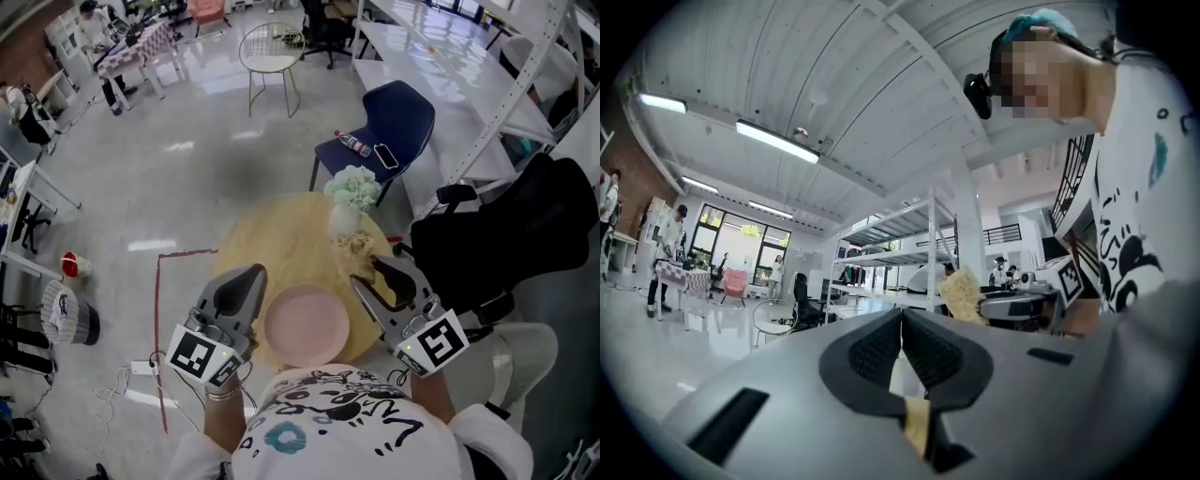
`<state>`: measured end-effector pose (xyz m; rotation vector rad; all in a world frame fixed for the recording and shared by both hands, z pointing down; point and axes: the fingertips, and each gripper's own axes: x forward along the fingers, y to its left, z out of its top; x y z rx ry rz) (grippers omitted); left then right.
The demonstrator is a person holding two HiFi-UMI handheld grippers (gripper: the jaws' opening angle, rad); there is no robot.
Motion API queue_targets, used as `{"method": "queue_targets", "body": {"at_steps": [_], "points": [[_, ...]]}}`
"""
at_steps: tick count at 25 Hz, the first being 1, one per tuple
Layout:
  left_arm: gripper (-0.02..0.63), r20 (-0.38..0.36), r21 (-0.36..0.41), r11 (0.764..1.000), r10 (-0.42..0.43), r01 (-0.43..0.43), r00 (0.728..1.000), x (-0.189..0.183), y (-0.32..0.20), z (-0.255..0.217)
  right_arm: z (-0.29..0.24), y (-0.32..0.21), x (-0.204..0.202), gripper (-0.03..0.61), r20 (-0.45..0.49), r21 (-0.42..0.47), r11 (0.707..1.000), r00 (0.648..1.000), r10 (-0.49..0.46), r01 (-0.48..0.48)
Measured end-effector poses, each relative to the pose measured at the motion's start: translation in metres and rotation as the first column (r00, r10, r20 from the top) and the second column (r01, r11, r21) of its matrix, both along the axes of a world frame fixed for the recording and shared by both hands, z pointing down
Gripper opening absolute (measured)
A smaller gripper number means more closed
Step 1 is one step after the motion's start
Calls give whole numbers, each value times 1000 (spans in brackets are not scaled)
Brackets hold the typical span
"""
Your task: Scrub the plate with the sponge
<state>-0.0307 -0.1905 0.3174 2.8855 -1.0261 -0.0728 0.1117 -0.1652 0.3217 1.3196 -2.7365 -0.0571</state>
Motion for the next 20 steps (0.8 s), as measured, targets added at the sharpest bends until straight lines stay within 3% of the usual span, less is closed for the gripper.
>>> {"method": "queue_targets", "body": {"at_steps": [20], "points": [[18,19,-42,999,16,-15,1000,4,4,12,3,4,3,150,-45,3,1000,999,9,-9]]}}
